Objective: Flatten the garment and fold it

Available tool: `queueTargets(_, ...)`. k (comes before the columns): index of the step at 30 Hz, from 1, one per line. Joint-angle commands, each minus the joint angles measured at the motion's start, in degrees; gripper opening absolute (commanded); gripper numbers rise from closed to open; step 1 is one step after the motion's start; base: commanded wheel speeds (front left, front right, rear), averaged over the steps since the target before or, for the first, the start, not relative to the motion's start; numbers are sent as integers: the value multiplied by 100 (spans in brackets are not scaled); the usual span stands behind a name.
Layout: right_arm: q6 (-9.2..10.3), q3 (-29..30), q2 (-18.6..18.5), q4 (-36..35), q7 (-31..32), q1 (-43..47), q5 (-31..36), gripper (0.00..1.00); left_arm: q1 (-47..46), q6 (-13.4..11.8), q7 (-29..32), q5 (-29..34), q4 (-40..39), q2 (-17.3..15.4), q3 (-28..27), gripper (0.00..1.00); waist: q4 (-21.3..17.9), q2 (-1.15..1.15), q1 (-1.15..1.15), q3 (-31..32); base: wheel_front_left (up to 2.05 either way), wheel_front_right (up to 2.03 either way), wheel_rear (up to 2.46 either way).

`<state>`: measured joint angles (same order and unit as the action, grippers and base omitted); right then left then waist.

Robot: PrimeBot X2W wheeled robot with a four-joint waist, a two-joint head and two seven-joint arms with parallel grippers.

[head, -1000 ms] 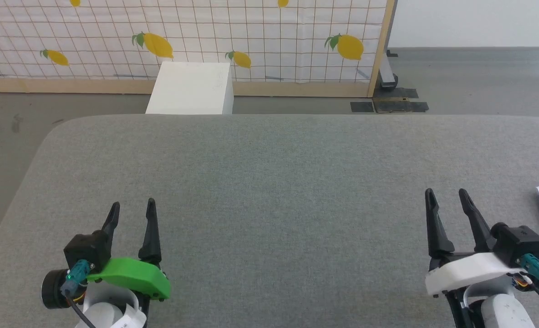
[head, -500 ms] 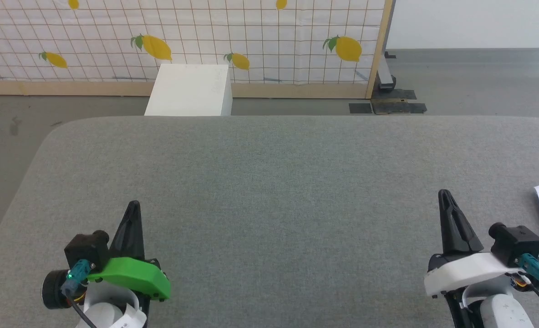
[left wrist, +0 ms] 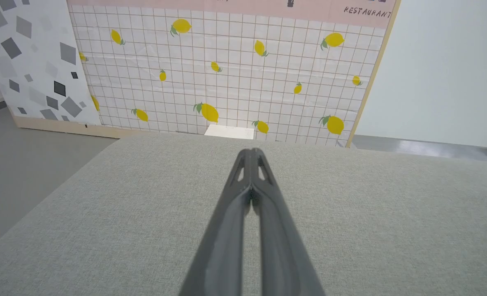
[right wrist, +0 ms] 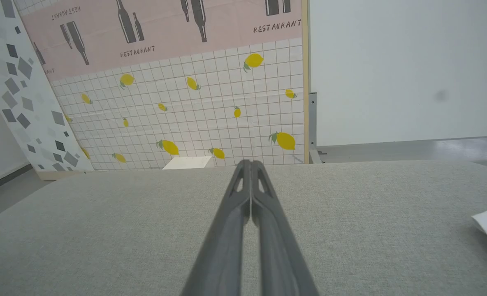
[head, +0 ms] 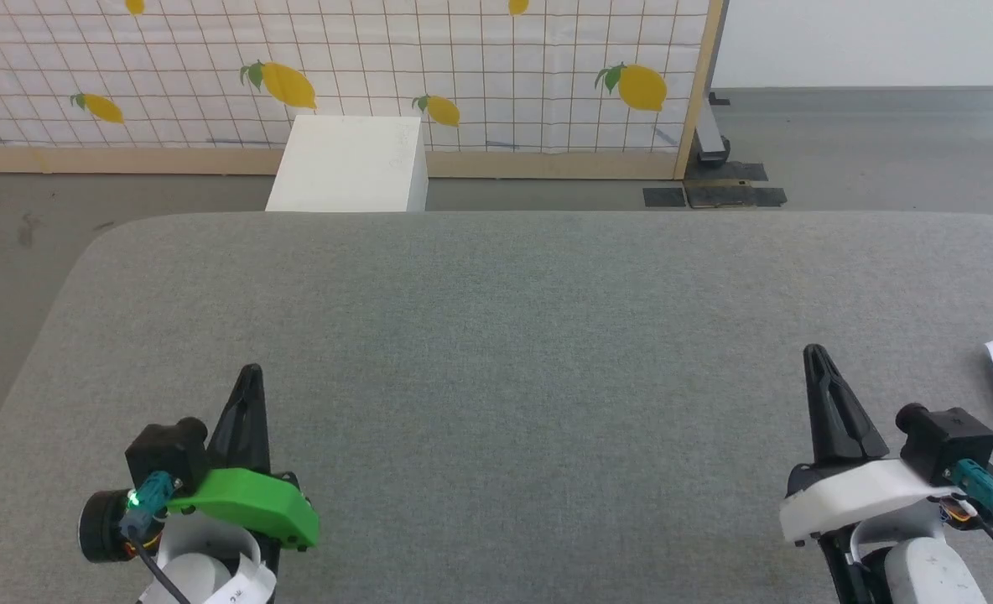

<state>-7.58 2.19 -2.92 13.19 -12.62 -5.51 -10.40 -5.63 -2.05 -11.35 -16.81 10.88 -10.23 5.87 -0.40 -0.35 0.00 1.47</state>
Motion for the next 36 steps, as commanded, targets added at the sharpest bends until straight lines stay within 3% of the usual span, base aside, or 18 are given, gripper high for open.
queueTargets(1, 1, -12, 1, -65, 27, 86, 67, 0, 86, 29, 29, 67, -37, 49, -35, 0, 1, 5, 0, -2, 0, 0, 0)
queueTargets(36, 4, -80, 2, -475, 431, 238, 385, 0, 242, 87, 391, 596, -381, 273, -215, 0, 14, 15, 0, -50, 0, 0, 0)
